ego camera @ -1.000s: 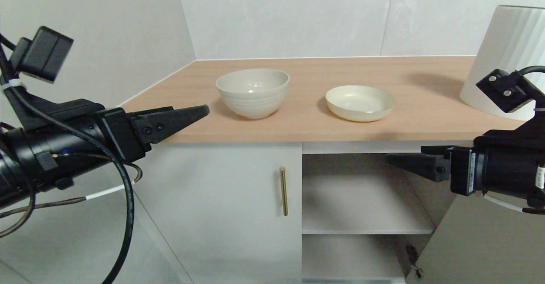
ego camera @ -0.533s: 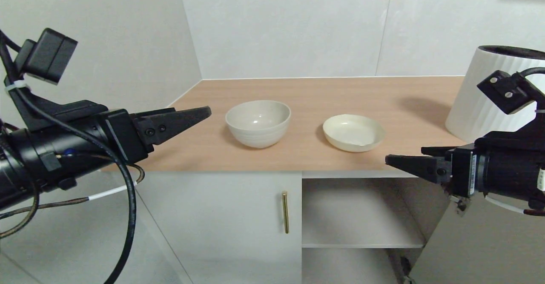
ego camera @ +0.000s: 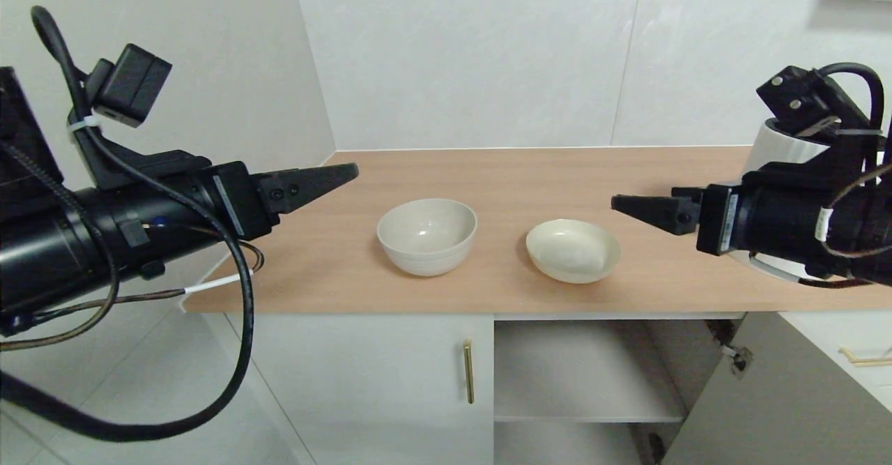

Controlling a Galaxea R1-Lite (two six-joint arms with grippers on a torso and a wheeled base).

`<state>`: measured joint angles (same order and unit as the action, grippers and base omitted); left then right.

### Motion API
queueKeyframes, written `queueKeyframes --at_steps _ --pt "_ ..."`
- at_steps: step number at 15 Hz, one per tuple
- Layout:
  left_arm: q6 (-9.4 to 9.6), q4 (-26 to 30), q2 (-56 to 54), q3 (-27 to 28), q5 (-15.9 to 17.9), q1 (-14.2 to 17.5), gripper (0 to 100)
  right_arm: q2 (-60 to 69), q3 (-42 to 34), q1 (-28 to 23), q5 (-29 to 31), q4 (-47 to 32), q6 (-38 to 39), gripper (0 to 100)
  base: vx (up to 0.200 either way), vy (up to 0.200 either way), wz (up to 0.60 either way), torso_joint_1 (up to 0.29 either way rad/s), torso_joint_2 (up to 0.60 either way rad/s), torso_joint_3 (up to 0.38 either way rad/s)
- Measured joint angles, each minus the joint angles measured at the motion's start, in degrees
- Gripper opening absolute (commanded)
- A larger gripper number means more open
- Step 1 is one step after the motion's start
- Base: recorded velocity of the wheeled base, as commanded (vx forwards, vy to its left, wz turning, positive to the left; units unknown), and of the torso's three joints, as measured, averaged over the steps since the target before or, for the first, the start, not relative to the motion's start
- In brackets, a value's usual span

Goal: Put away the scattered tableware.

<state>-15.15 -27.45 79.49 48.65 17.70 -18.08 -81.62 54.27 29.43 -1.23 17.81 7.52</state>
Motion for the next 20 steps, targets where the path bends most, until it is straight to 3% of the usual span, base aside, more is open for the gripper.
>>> queueKeyframes --at_steps 3,6,8,10,12,15,20 --pt "-0.01 2.3 3.8 4.5 -0.2 0.3 100 -5.8 8.8 -1.4 6.8 -4.1 4.4 100 0.0 0.0 0.0 0.0 0.0 0.0" --pt "-0.09 18.2 8.6 12.8 -4.4 0.4 100 -9.7 18.5 -2.2 10.5 -23.4 11.4 100 0.0 0.0 0.0 0.0 0.0 0.0" --pt "-1.56 24.4 11.7 18.3 -7.1 0.5 100 -11.4 20.8 -2.4 11.1 -24.9 12.5 100 0.0 0.0 0.0 0.0 0.0 0.0" --pt "-4.99 26.3 15.7 22.7 -10.0 0.6 100 -13.3 21.2 -2.5 11.2 -24.8 13.4 100 0.0 0.0 0.0 0.0 0.0 0.0" --pt "-7.14 27.5 20.0 26.1 -14.0 0.7 100 -15.2 21.5 -2.5 11.5 -24.1 13.8 100 0.0 0.0 0.0 0.0 0.0 0.0" --pt "-7.8 31.1 25.7 30.2 -16.3 0.8 100 -16.6 21.5 -2.5 11.8 -22.8 13.9 100 0.0 0.0 0.0 0.0 0.0 0.0" --pt "-7.95 31.7 32.4 33.2 -18.8 0.1 100 -17.2 21.4 -2.5 11.8 -22.8 13.9 100 0.0 0.0 0.0 0.0 0.0 0.0"
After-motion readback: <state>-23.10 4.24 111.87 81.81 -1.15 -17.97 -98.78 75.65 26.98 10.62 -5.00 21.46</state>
